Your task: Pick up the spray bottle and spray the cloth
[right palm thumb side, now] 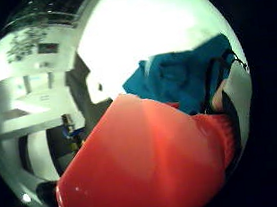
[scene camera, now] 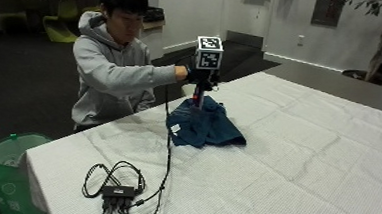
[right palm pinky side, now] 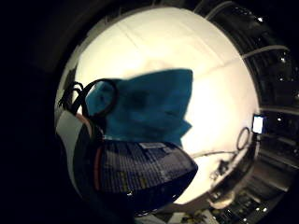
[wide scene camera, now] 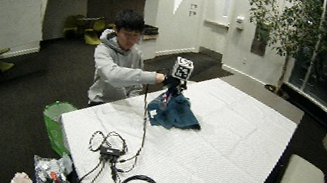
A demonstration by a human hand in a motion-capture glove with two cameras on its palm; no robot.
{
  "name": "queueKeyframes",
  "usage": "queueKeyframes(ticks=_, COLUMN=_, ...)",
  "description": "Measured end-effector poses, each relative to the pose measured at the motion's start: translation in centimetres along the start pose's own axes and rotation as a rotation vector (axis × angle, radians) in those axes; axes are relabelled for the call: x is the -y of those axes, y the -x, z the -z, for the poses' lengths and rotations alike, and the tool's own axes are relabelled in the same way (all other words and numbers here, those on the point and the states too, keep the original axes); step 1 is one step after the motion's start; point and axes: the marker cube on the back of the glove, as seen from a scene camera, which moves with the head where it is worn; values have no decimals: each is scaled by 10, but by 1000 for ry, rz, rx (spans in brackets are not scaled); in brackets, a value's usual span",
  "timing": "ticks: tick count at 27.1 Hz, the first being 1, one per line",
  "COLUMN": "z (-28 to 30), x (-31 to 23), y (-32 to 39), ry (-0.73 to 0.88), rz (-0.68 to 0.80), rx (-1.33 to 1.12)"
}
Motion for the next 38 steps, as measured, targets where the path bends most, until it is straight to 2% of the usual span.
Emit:
queueKeyframes(ticks=5, z=25, x=22, y=31, ry=-374, rz=78, rx=448)
queueKeyframes(ticks=8, z=20, x=43, y=41, ry=-624, rz=72, rx=759)
queueKeyframes(ticks=11, z=-3, x=64, y=47, ry=-748, rz=39, rx=935)
queueKeyframes(ticks=14, z=-28, x=88, y=49, ry=-813, rz=1, rx=992)
queueKeyframes(ticks=23, z=-78, x=144, y=29, ry=-824, rz=-110, rx=984)
queueKeyframes(ticks=29, z=-98, x=166, y=26, ry=-784, rz=-110, rx=941)
queueKeyframes(ticks=34, z=-106, x=174, y=37, ry=-665, rz=-54, rx=852)
queueKeyframes(ticks=38, z=-112, x=158, y=43, ry=-472, rz=35, rx=809)
